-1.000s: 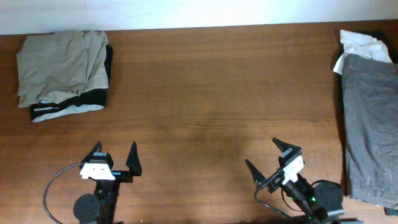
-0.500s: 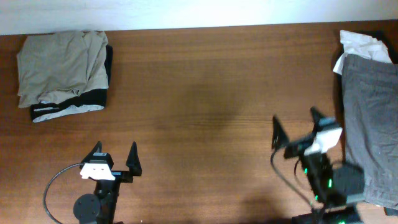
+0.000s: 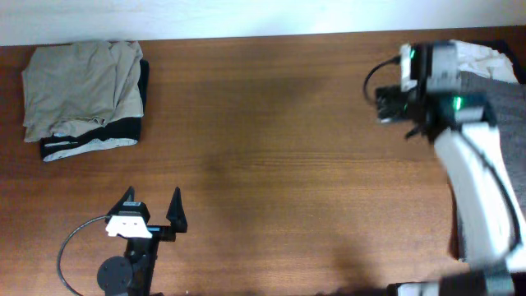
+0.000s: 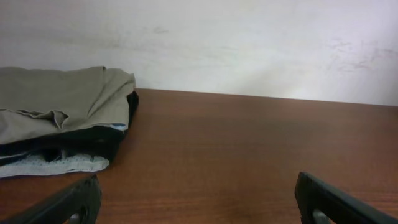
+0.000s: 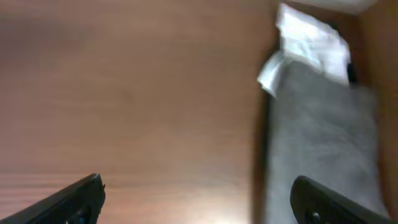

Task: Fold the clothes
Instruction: 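Lower the right gripper onto the grey shorts and grasp the waistband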

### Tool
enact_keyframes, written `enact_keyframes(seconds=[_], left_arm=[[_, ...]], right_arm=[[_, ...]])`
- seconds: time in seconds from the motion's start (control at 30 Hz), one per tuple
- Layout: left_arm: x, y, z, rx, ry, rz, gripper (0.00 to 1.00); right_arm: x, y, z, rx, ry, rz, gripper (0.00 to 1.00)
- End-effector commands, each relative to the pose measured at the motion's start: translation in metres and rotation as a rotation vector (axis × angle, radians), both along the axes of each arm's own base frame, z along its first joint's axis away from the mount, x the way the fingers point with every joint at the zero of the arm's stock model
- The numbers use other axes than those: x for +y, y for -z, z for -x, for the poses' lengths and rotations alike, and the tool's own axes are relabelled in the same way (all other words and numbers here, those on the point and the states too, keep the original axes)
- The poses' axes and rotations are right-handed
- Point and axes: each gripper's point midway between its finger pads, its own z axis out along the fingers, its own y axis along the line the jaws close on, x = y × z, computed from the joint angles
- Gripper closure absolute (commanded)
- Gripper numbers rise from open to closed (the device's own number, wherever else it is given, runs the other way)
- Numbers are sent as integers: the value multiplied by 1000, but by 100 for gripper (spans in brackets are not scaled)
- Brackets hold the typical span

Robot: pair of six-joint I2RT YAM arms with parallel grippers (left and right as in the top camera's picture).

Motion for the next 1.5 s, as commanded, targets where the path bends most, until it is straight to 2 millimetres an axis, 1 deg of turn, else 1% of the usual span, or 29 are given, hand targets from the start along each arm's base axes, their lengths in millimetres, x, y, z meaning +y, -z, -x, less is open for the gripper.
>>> enact_keyframes(seconds=[0.0,0.1,0.13,0.23,0.33,0.37,0.43,0.53,0.57,0.63,0.73,0.8,0.87,0.9,1.0,1.07,1.17,1.23,1.33,1.37,1.47], left_arm=[[-1,1,0,-1,2,5,1],[-1,1,0,-1,2,5,1],[-1,1,0,-1,2,5,1],[-1,1,0,-1,2,5,1],[-1,1,0,-1,2,5,1],[-1,1,0,-1,2,5,1],[-1,1,0,-1,2,5,1],[-1,1,0,-1,2,5,1],[-1,1,0,-1,2,5,1],[-1,1,0,-1,2,5,1],[-1,1,0,-1,2,5,1],[-1,1,0,-1,2,5,1],[-1,1,0,-1,2,5,1],[-1,1,0,-1,2,5,1],[-1,1,0,-1,2,5,1],[-1,1,0,-1,2,5,1],[-1,1,0,-1,2,5,1],[-1,1,0,-1,2,5,1],[-1,1,0,-1,2,5,1],[-1,1,0,-1,2,5,1],[-1,1,0,-1,2,5,1]], right_arm=[[-73,19,-23,98,185,80,2],[-118,62,-34,185,280,64,1],[-130,77,-35,208,303,60,2],[-158,110,-38,238,362,45,1],[-182,132,-41,236,407,40,1],[-191,137,-43,225,423,40,2],[-202,142,-49,191,436,36,1],[-211,141,-65,116,430,23,2],[-212,140,-75,93,386,34,2],[-214,142,-85,85,340,63,2],[-219,157,-94,132,327,69,2],[-218,164,-98,160,316,48,2],[-214,174,-106,167,295,13,2],[-214,179,-108,168,296,10,2],[-216,185,-112,162,299,17,2],[-218,189,-111,167,302,16,2],[-223,202,-108,185,311,15,2],[-223,206,-109,187,312,14,1],[-225,209,-111,180,315,19,9],[-228,209,-110,175,346,27,15],[-230,207,-110,165,362,31,23]])
